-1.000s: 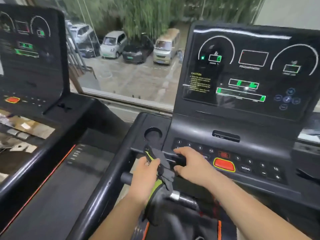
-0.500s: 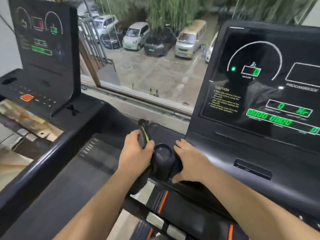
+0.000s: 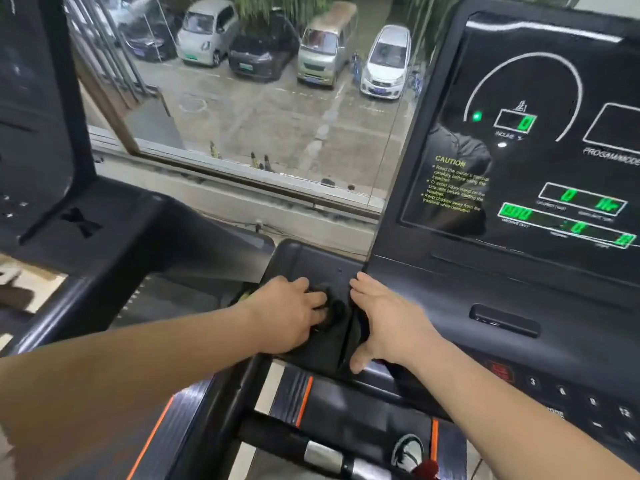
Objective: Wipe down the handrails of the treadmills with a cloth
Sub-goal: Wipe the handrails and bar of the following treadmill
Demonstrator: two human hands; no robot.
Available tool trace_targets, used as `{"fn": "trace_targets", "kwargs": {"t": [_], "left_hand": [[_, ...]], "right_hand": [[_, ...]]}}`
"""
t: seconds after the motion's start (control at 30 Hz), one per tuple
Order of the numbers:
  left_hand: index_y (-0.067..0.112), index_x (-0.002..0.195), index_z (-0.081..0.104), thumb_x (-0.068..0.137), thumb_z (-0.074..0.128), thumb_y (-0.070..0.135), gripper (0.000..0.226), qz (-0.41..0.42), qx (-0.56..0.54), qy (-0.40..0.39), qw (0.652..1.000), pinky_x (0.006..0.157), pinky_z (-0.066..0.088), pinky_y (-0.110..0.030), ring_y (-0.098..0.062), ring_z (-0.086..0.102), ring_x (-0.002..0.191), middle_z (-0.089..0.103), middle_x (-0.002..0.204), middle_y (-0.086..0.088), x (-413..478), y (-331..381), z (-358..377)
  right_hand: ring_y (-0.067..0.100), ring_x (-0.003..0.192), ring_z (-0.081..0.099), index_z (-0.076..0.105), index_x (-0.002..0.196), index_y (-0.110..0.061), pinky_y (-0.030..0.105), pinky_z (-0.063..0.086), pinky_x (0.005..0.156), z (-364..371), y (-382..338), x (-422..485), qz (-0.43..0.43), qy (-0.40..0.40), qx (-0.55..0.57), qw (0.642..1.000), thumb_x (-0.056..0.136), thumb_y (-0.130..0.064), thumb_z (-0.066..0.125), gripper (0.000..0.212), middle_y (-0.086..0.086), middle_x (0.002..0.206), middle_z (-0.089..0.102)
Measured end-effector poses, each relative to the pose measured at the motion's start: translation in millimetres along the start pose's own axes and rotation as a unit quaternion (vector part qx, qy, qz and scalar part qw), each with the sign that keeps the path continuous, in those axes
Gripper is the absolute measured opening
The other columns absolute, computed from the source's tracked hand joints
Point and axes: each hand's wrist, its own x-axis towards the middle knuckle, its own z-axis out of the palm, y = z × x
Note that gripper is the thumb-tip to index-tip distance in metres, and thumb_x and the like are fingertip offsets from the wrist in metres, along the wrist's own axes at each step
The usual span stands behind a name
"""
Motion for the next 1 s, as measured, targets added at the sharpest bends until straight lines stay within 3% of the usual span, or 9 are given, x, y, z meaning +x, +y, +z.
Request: {"fn": "trace_targets", "kwargs": {"t": [0.27,0.33,0.43,0.47,0.53,0.63,0.77,0.87,1.0], "left_hand": [[0.013,0.101,0.064,0.096,0.048,0.025,0.02,-0.206,-0.207,-0.01,0.956,0.073,0.05,-0.035,-0.03,0.062,0.091,0.064,0.108,-0.012,38,44,-18],[0.011,0.074,0.055,0.092,0.053,0.026,0.023,-0.301,-0.427,0.012,0.853,0.068,0.048,-0.032,-0.029,0.06,0.078,0.063,0.083,-0.007,45,36,-21],[0.004,0.081,0.068,0.084,0.064,0.031,0.028,-0.394,-0.729,0.026,0.559,0.069,0.046,-0.033,-0.031,0.068,0.084,0.072,0.085,-0.014,37,24,-25],[0.005,0.086,0.072,0.083,0.066,0.034,0.03,-0.38,-0.771,0.018,0.511,0.071,0.048,-0.033,-0.029,0.07,0.085,0.075,0.088,-0.014,32,26,-24],[0.014,0.077,0.07,0.082,0.066,0.031,0.018,-0.32,-0.765,0.033,0.558,0.071,0.048,-0.031,-0.025,0.068,0.082,0.072,0.078,-0.005,25,36,-18],[0.024,0.078,0.054,0.075,0.048,0.033,0.012,-0.2,-0.582,0.086,0.783,0.079,0.046,-0.03,-0.033,0.064,0.097,0.056,0.079,0.004,17,43,3],[0.034,0.133,0.057,0.093,0.054,0.033,0.04,-0.11,-0.23,-0.069,0.965,0.093,0.049,-0.037,-0.026,0.056,0.123,0.053,0.13,0.003,1,10,-9],[0.03,0.141,0.051,0.1,0.052,0.016,0.044,-0.062,-0.035,-0.034,0.997,0.079,0.045,-0.037,-0.028,0.052,0.117,0.048,0.136,-0.001,-11,-4,-9],[0.019,0.122,0.06,0.093,0.055,0.023,0.03,-0.086,-0.062,0.001,0.994,0.071,0.046,-0.036,-0.03,0.061,0.099,0.055,0.121,-0.006,-7,17,0]], "right_hand": [[0.004,0.154,0.017,0.016,0.164,-0.027,0.028,0.038,0.111,9,2,-25,0.029,0.071,0.026,0.997,0.054,-0.071,0.087,0.137,-0.025,0.168,-0.005],[0.003,0.153,0.017,0.021,0.163,-0.026,0.028,0.04,0.108,7,-1,-26,0.031,0.068,0.015,0.997,0.054,-0.07,0.088,0.135,-0.025,0.168,-0.002],[0.006,0.147,0.032,0.037,0.156,-0.023,0.028,0.045,0.096,7,-5,-25,0.038,0.077,0.001,0.996,0.054,-0.063,0.092,0.123,-0.021,0.166,0.014],[0.009,0.146,0.034,0.042,0.152,-0.022,0.028,0.046,0.095,7,-5,-24,0.035,0.086,-0.006,0.996,0.053,-0.063,0.092,0.119,-0.02,0.165,0.016],[0.013,0.154,0.022,0.047,0.15,-0.018,0.032,0.044,0.109,8,-4,-18,0.015,0.095,-0.037,0.995,0.049,-0.07,0.089,0.121,-0.014,0.169,0.013],[0.018,0.157,0.015,0.036,0.156,-0.01,0.038,0.035,0.12,3,-4,-9,0.008,0.071,-0.075,0.995,0.039,-0.079,0.086,0.145,-0.007,0.171,0.007],[0.01,0.157,-0.01,0.015,0.164,-0.011,0.032,0.024,0.123,-5,-11,-9,0.017,0.03,-0.089,0.995,0.042,-0.082,0.083,0.157,-0.009,0.171,-0.009],[0.002,0.153,-0.02,0.009,0.165,-0.016,0.03,0.027,0.12,-4,-12,-11,0.024,0.021,-0.088,0.996,0.049,-0.081,0.082,0.151,-0.014,0.17,-0.014],[0.0,0.153,-0.018,0.009,0.165,-0.019,0.03,0.03,0.119,-2,-11,-11,0.031,0.021,-0.076,0.996,0.051,-0.076,0.085,0.148,-0.018,0.169,-0.013]]}}
